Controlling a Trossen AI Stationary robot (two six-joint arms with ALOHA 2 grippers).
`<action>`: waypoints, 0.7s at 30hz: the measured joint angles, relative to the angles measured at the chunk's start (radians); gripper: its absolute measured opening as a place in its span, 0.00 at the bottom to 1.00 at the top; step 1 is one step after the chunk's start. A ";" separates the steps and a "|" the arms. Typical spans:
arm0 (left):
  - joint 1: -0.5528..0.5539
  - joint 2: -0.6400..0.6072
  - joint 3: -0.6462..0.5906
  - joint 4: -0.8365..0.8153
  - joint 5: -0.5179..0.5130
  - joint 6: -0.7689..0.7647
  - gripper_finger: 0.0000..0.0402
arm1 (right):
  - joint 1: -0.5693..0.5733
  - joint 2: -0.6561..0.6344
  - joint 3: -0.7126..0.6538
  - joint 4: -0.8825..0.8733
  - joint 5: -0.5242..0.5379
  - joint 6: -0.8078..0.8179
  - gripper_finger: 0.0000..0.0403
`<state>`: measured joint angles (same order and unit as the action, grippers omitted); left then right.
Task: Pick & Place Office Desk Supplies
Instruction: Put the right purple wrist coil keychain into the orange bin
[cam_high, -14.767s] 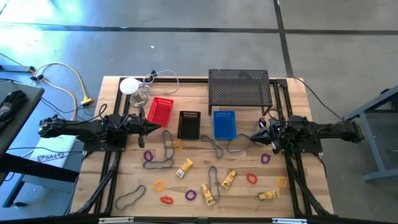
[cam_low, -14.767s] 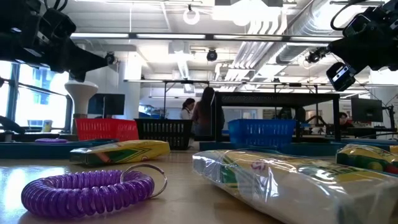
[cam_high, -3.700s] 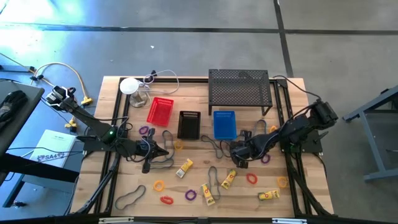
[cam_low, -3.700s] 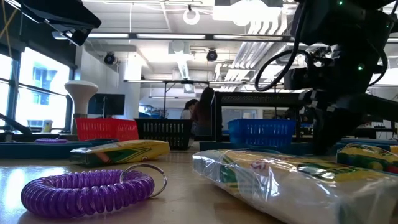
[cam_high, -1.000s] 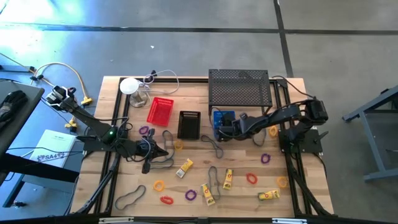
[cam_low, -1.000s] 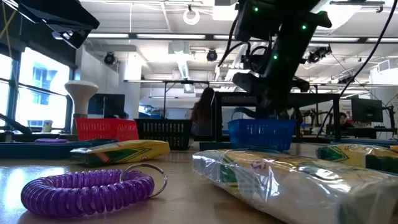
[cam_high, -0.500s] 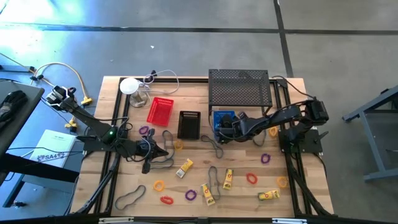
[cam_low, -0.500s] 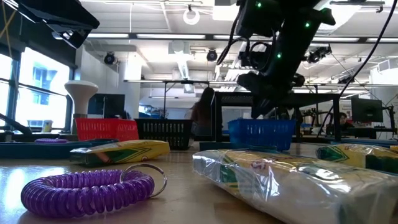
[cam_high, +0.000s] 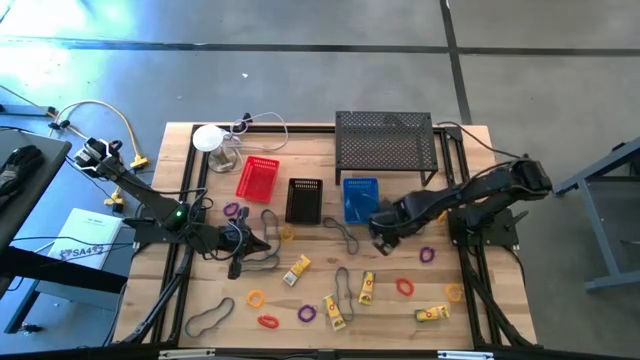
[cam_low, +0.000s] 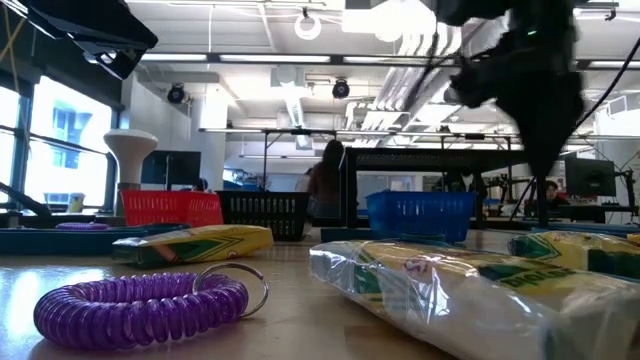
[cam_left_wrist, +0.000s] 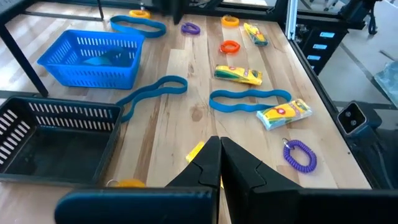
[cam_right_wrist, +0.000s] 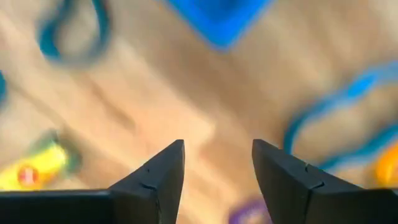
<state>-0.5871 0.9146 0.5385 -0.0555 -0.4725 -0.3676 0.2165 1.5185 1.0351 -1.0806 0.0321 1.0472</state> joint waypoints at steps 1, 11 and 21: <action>0.000 0.000 0.000 0.000 0.011 -0.001 0.00 | 0.021 0.000 0.000 -0.030 -0.023 0.032 0.42; -0.001 0.000 0.000 0.002 0.057 -0.023 0.00 | 0.274 0.000 -0.002 -0.093 -0.016 0.376 0.40; -0.001 0.000 0.000 0.002 0.058 -0.026 0.00 | 0.412 0.000 -0.134 -0.072 -0.073 0.610 0.40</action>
<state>-0.5880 0.9146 0.5385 -0.0532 -0.4149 -0.3931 0.6281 1.5181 0.9013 -1.1530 -0.0404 1.6567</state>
